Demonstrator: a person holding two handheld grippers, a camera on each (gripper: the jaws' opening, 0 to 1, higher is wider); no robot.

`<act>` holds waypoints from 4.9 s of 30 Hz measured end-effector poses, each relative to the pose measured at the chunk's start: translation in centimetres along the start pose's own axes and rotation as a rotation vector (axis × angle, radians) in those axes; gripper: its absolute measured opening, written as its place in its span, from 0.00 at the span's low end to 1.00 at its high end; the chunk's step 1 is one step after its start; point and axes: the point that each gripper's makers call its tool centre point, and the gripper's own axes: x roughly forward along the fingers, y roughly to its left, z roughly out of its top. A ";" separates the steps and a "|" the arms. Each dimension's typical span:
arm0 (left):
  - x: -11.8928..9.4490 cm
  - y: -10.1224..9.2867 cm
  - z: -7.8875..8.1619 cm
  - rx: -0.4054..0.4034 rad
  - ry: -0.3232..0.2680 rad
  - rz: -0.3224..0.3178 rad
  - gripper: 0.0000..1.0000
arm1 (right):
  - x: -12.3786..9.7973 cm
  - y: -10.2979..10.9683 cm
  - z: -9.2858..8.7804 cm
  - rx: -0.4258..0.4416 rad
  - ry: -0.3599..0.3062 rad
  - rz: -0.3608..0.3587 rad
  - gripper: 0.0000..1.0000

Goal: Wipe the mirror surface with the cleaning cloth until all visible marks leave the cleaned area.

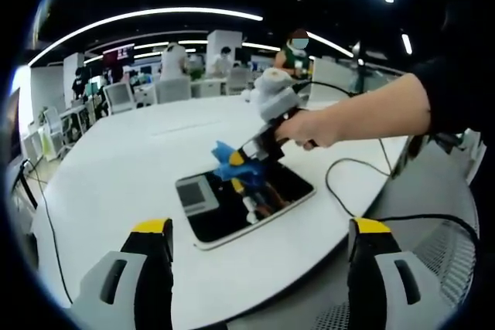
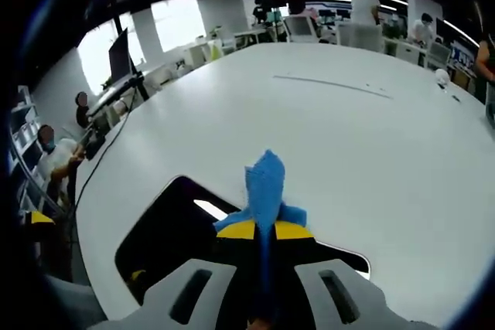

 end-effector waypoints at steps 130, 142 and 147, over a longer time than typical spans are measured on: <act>0.0 -0.1 0.2 -0.005 -0.010 0.000 0.93 | -7.0 5.4 -7.9 0.048 -0.001 0.036 0.01; -0.1 0.0 0.2 -0.011 -0.012 0.009 0.93 | -7.3 5.2 -8.2 0.061 -0.006 0.046 0.01; -0.1 0.1 0.2 -0.014 -0.013 0.012 0.93 | -7.3 5.1 -8.2 0.069 -0.009 0.048 0.01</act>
